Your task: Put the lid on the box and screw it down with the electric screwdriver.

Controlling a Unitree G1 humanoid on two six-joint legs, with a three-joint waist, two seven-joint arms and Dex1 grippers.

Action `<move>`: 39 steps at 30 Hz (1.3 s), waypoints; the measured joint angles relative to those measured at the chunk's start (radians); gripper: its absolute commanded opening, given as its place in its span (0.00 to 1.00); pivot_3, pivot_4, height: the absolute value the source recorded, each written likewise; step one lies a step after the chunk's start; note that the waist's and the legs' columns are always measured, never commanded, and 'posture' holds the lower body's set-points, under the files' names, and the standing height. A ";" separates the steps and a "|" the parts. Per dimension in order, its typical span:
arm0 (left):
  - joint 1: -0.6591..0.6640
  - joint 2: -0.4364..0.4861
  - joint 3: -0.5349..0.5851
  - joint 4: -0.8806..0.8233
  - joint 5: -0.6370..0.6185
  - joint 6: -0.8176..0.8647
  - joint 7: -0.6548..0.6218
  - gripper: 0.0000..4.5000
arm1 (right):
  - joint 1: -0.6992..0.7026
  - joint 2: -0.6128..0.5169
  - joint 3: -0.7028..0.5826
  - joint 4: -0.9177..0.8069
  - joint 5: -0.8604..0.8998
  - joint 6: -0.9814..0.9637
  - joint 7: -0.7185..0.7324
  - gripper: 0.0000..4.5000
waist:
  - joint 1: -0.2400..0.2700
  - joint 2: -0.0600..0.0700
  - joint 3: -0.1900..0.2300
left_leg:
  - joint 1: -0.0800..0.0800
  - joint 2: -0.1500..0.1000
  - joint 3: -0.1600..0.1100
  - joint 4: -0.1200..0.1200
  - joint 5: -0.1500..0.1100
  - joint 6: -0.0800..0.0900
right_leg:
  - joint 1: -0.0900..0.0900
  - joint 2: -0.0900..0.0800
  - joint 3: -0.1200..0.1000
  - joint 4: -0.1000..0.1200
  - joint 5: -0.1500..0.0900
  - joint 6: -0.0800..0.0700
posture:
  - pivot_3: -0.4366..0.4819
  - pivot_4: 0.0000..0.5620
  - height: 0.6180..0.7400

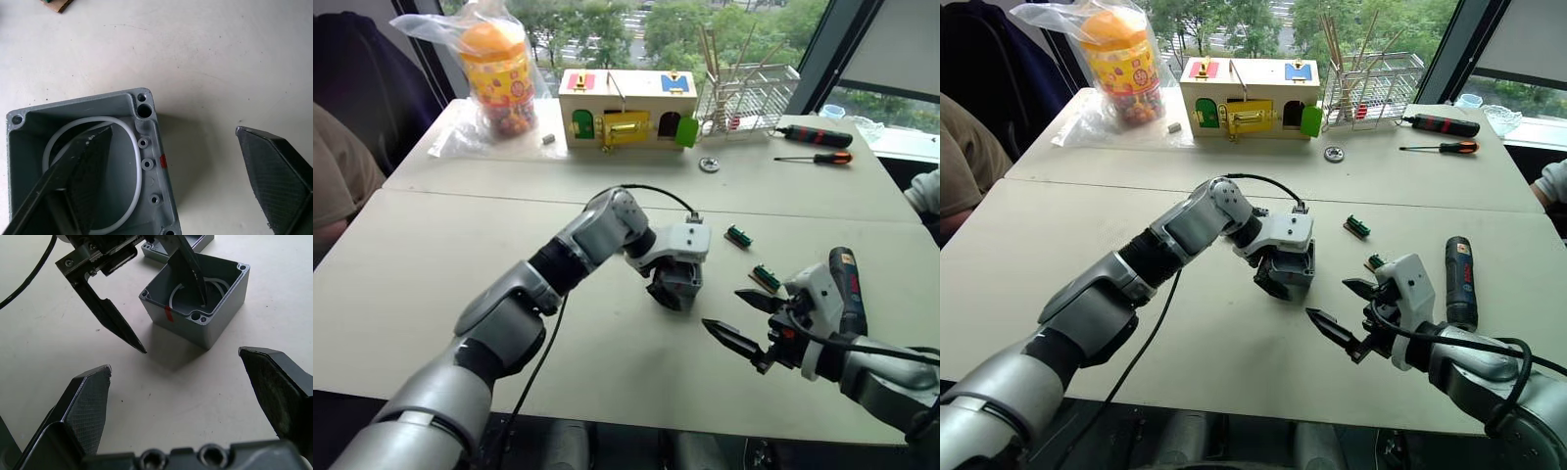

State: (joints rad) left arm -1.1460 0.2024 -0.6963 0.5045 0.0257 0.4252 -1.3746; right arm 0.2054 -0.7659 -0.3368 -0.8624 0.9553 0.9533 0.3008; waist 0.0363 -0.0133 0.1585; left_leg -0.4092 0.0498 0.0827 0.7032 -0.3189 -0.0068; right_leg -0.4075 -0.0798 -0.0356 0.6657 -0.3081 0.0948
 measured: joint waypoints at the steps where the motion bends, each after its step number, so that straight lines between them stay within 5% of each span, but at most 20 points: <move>1: 0.000 -0.008 0.000 0.009 0.015 -0.002 0.003 0.46 | 0.004 0.001 -0.002 0.000 0.000 -0.003 -0.004 1.00 | 0.001 0.000 0.000 | 0.000 0.000 0.000 0.000 0.000 0.000 | 0.000 0.000 0.000 0.000 0.000 0.000 | 0.48 0.27 0.74; 5: 0.000 -0.016 -0.002 0.029 0.051 -0.022 0.004 0.01 | 0.021 0.006 -0.002 -0.004 -0.001 -0.011 -0.019 1.00 | 0.001 0.000 0.000 | 0.000 0.000 0.000 0.000 0.000 0.000 | 0.000 0.000 0.000 0.000 0.000 0.000 | 0.48 0.27 0.74; 13: -0.004 -0.017 0.005 0.055 0.097 -0.098 -0.014 0.01 | 0.043 0.023 -0.002 -0.006 -0.024 -0.046 -0.035 1.00 | 0.002 0.000 0.000 | 0.000 0.000 0.000 0.000 0.000 0.000 | 0.000 0.000 0.000 0.000 0.000 0.000 | 0.48 0.27 0.74; 23: -0.116 0.027 0.018 0.331 0.046 -0.635 -0.227 0.01 | 0.108 0.026 -0.023 -0.012 -0.031 -0.067 -0.037 1.00 | 0.002 0.000 0.000 | 0.000 0.000 0.000 0.000 0.000 0.001 | 0.000 0.000 0.000 0.000 0.000 0.000 | 0.48 0.27 0.74; 31: -0.130 0.004 -0.047 0.460 0.000 -0.789 -0.237 0.01 | 0.153 0.045 -0.030 -0.057 -0.039 -0.088 -0.056 1.00 | 0.002 0.000 0.000 | 0.000 -0.001 0.000 0.001 0.000 0.001 | 0.000 -0.001 0.000 0.000 0.000 0.000 | 0.48 0.27 0.74; 34: -0.130 -0.006 -0.064 0.479 -0.017 -0.805 -0.237 0.18 | 0.155 0.047 -0.030 -0.057 -0.040 -0.088 -0.060 1.00 | 0.001 0.000 0.000 | 0.000 0.000 0.000 0.001 0.000 0.001 | 0.000 0.000 0.000 0.001 0.000 0.000 | 0.48 0.27 0.74; 38: -0.135 -0.004 -0.075 0.506 -0.021 -0.807 -0.237 0.60 | 0.152 0.043 -0.031 -0.057 -0.040 -0.088 -0.057 1.00 | 0.000 0.000 0.000 | 0.000 0.000 0.000 0.001 0.000 0.001 | 0.000 0.000 0.000 0.001 0.000 0.000 | 0.48 0.27 0.74; 39: -0.137 -0.002 -0.073 0.508 -0.027 -0.802 -0.237 0.60 | 0.147 0.038 -0.030 -0.056 -0.039 -0.088 -0.055 1.00 | 0.001 0.000 0.000 | 0.000 0.000 0.000 0.002 0.000 0.001 | 0.000 0.000 0.000 0.001 0.000 0.000 | 0.48 0.27 0.74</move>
State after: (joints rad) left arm -1.2830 0.1999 -0.7694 1.0126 -0.0010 -0.3767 -1.6116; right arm 0.3528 -0.7275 -0.3673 -0.9183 0.9159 0.8653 0.2462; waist 0.0370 -0.0135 0.1586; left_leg -0.4093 0.0493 0.0822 0.7049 -0.3184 -0.0062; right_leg -0.4071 -0.0801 -0.0358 0.6669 -0.3080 0.0946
